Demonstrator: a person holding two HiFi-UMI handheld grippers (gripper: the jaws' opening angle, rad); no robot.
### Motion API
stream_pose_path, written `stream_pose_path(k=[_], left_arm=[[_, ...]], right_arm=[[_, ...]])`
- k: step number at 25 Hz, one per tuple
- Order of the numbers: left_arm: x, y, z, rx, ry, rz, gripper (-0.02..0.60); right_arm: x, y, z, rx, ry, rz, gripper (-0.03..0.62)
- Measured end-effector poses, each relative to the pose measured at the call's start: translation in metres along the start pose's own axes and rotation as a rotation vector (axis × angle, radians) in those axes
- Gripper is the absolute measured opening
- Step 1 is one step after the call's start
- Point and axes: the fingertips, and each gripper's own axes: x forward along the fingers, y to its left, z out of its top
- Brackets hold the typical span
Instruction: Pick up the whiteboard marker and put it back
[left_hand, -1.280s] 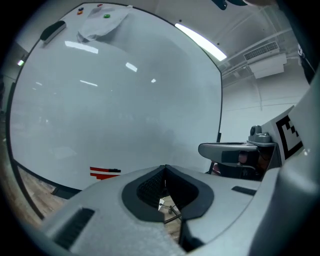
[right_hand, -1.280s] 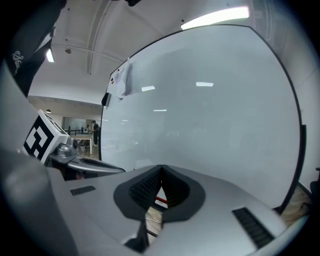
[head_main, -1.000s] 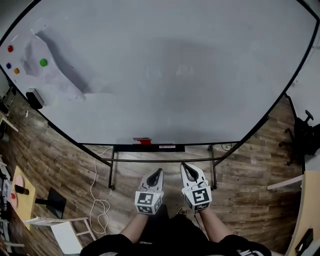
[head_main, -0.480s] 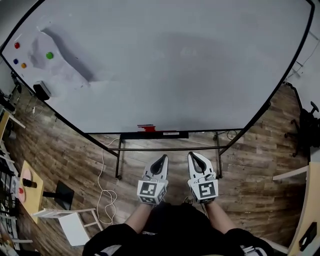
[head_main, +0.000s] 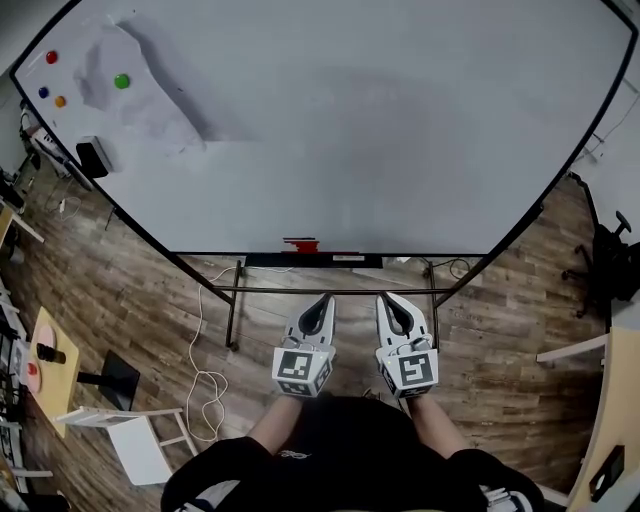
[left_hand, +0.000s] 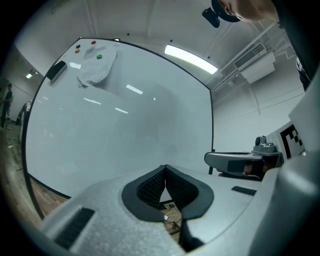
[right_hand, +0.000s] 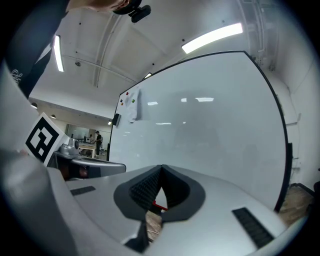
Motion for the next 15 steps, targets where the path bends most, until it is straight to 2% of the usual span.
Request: stream_pose_path(k=[9, 15], left_arm=[[-0.011, -0.002, -0.002, -0.019, -0.002, -0.031, 0.008], [-0.023, 0.006, -0.009, -0.029, 0.017, -0.023, 0.008]], right_arm=[[0.0, 0.016, 0.002, -0.017, 0.006, 0.003, 0.003], [-0.001, 0.027, -0.001, -0.006, 0.012, 0.011, 0.003]])
